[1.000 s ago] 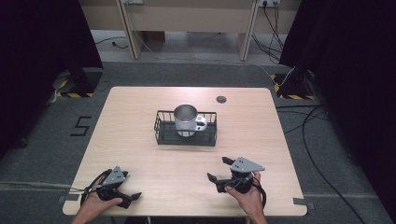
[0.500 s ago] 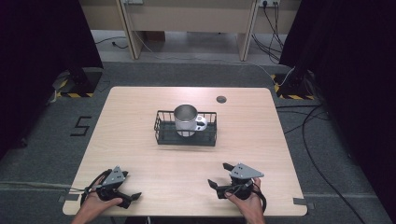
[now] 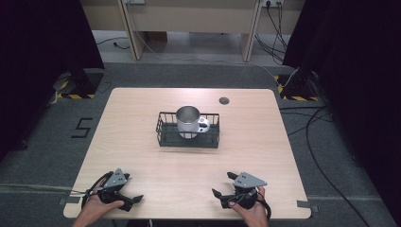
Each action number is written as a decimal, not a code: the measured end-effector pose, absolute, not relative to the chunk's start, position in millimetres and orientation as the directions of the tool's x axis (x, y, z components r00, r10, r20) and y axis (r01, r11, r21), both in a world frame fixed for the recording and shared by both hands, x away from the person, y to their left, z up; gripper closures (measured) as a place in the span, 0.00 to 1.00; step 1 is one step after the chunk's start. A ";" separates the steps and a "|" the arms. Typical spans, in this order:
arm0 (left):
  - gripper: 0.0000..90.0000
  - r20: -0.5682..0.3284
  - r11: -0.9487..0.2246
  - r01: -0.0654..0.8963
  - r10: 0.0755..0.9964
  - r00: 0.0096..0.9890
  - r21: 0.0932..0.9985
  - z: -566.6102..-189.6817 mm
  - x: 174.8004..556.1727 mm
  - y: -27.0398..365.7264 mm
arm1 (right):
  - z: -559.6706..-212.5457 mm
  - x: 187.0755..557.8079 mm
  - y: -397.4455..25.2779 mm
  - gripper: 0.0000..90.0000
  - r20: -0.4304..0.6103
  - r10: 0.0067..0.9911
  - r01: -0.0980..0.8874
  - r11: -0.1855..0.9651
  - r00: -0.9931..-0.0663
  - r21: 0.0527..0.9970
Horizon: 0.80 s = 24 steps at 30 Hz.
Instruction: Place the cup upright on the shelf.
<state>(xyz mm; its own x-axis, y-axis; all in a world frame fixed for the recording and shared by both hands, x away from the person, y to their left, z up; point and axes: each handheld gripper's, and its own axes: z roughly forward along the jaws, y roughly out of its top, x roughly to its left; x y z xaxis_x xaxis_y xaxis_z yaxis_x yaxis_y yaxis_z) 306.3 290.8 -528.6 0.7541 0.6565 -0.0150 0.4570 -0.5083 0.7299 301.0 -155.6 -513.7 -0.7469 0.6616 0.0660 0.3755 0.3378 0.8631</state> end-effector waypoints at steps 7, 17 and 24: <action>0.00 -0.014 -0.509 0.456 0.656 0.754 0.730 -528.6 306.3 290.8 | -517.4 297.2 -155.7 0.17 0.060 0.673 0.399 0.363 -0.737 0.842; 0.00 -0.014 -0.508 0.456 0.656 0.755 0.731 -528.7 306.1 290.7 | -518.6 293.6 -157.2 0.17 0.030 0.691 0.426 0.411 -0.723 0.806; 0.00 -0.013 -0.508 0.455 0.657 0.754 0.731 -528.8 305.9 290.6 | -526.4 292.3 -157.3 0.15 0.002 0.708 0.465 0.462 -0.706 0.755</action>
<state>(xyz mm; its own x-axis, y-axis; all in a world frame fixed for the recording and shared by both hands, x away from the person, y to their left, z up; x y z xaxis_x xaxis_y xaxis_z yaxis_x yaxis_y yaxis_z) 305.9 290.6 -528.8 0.7542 0.6565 -0.0134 0.4553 -0.5081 0.7311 292.3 -157.3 -526.4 -0.7060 0.7082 0.0016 0.4653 0.4622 0.7549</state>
